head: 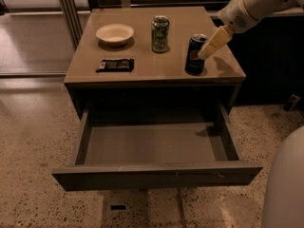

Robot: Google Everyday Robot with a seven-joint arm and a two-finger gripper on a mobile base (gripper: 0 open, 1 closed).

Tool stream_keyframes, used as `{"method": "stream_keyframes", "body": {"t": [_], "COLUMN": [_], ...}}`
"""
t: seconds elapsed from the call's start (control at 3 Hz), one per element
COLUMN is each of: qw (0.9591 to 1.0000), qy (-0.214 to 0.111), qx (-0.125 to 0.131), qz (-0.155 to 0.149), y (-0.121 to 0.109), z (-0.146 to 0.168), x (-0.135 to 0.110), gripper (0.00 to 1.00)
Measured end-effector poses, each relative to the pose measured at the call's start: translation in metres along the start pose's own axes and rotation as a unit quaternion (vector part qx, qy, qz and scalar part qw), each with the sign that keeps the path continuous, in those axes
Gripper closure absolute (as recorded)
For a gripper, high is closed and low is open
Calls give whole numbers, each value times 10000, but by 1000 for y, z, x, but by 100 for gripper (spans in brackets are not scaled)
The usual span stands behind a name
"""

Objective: Place pepsi can into top drawer

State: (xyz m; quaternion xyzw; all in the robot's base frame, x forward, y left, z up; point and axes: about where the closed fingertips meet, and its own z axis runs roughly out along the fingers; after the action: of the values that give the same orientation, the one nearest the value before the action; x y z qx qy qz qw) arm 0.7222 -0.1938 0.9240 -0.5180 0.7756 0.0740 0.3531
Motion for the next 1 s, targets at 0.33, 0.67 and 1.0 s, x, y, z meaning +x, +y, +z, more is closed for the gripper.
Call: {"method": "stream_keyframes", "body": {"t": [0.33, 0.67, 1.0], "qw": [9997, 9990, 9981], "qy": [-87, -164, -167], "qx": [-236, -419, -590], "qz": [27, 39, 69], "y": [5, 9, 14], "z": [21, 38, 53], "x": [-1, -3, -2], "gripper": [0, 0, 0]}}
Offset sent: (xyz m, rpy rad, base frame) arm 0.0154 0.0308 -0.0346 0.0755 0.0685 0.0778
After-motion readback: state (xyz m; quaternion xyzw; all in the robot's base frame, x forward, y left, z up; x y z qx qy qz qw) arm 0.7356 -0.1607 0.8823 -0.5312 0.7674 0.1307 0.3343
